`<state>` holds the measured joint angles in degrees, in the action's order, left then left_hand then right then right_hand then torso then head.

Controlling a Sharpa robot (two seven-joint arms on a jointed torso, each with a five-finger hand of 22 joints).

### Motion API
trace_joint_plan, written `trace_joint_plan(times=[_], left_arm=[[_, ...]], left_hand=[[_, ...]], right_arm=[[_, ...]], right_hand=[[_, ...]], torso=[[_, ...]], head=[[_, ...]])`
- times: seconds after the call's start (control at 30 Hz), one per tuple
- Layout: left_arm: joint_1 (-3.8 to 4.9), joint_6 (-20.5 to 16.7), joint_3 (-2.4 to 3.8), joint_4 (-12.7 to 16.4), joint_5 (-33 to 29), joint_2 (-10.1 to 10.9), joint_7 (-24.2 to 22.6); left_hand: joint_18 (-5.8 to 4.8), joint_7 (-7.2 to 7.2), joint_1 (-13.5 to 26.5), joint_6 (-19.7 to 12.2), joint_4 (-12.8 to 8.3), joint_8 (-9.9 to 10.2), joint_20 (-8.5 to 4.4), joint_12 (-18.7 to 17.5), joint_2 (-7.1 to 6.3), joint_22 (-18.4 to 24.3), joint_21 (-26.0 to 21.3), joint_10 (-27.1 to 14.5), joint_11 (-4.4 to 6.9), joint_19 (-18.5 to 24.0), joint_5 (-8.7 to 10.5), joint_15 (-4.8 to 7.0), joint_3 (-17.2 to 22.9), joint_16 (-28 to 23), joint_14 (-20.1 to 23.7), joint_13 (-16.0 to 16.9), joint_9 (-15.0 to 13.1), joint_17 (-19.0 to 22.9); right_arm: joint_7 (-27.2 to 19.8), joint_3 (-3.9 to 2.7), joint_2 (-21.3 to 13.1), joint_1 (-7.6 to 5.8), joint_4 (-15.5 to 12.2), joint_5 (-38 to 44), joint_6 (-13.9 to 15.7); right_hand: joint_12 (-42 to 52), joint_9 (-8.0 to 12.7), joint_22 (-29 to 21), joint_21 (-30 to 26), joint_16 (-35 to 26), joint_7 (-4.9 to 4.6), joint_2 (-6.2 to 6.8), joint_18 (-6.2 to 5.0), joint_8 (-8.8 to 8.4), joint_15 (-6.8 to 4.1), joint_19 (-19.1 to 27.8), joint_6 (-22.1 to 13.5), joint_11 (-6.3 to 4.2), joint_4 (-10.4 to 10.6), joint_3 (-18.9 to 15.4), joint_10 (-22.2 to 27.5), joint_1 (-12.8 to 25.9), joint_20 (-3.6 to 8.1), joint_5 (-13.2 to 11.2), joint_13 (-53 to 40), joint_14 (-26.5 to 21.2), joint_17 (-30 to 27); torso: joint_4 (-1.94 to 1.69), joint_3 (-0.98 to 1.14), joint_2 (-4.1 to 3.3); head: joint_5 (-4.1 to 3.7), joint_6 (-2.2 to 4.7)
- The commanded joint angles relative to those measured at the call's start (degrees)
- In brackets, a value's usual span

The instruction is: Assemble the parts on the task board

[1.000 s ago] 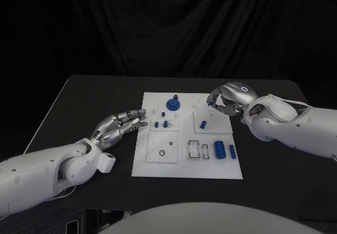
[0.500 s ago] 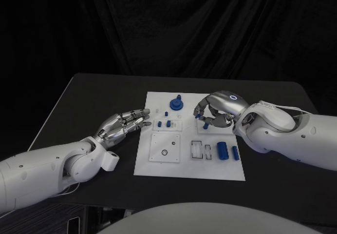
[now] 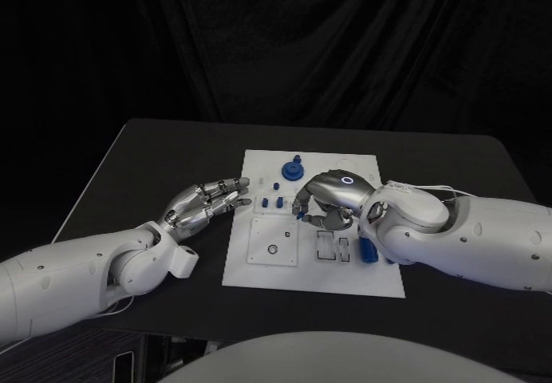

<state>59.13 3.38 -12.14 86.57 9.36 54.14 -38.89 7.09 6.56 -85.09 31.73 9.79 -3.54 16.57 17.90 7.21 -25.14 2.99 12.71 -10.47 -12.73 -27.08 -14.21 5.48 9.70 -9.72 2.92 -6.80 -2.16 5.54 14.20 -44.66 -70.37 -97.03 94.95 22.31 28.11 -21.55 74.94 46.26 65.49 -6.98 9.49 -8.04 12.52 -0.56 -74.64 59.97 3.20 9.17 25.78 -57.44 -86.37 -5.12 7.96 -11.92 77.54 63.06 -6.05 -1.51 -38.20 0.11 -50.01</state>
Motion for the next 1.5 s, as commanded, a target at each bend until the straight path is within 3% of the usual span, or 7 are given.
trace_joint_plan(times=[0.03, 0.53, 1.5], left_arm=[[-0.14, 0.75, 0.05, 0.07, -0.35, -0.22, -5.65], [-0.36, 1.01, 0.05, -0.19, -0.35, -0.44, -5.59], [-0.71, 1.59, 0.05, -0.52, -0.35, -0.67, -4.91]], left_hand=[[-0.84, 0.44, 0.24, 0.12, -0.3, -0.22, 0.09, -0.04, 0.4, 0.13, -0.15, -0.39, 0.0, 0.32, 0.18, 0.12, 0.08, -0.4, 0.46, -0.04, 0.04, 0.06], [-0.79, 1.05, 0.36, 0.07, -0.44, -0.24, 0.09, -0.08, 0.42, 0.51, -0.17, -0.62, 0.3, 0.47, 0.29, 0.23, 0.16, -0.53, 0.7, -0.06, 0.12, 0.08], [-0.77, 1.46, 0.41, 0.04, -0.57, -0.25, 0.12, -0.35, 0.53, 0.84, -0.18, -1.04, 0.57, 0.62, 0.35, 0.13, 0.31, -0.56, 0.84, -0.12, 0.17, 0.09]], right_arm=[[1.94, -0.03, 1.14, 0.69, 0.48, 4.97, -3.32], [3.05, -0.04, 4.1, 2.7, 2.8, 7.13, -4.55], [2.97, -0.05, 5.1, 3.41, 2.86, 7.21, -3.45]], right_hand=[[-0.29, -0.08, 4.65, -0.41, 0.12, 0.01, -0.14, 0.34, -0.18, 0.17, 0.0, -0.46, 0.53, 0.12, -0.16, -0.1, 0.49, -0.44, 0.28, 0.07, 0.14, 0.0], [-0.55, -0.17, 4.55, -0.88, -0.03, 0.01, 0.08, 0.27, -0.24, 0.21, 0.15, -0.4, 0.56, 0.1, -0.42, -0.31, 0.66, -0.48, 0.51, 0.16, -0.01, -0.17], [-0.85, -0.23, 4.43, -1.48, -0.22, 0.0, 0.05, 0.17, -0.36, 0.23, 0.36, -0.43, 0.56, 0.02, -0.49, -0.42, 0.64, -0.5, 0.93, 0.26, -0.19, -0.35]], torso=[[0.01, 0.0, 0.03], [-0.06, 0.01, 0.02], [0.04, 0.07, 0.02]], head=[[0.21, 0.01], [0.4, 0.01], [0.91, 0.01]])
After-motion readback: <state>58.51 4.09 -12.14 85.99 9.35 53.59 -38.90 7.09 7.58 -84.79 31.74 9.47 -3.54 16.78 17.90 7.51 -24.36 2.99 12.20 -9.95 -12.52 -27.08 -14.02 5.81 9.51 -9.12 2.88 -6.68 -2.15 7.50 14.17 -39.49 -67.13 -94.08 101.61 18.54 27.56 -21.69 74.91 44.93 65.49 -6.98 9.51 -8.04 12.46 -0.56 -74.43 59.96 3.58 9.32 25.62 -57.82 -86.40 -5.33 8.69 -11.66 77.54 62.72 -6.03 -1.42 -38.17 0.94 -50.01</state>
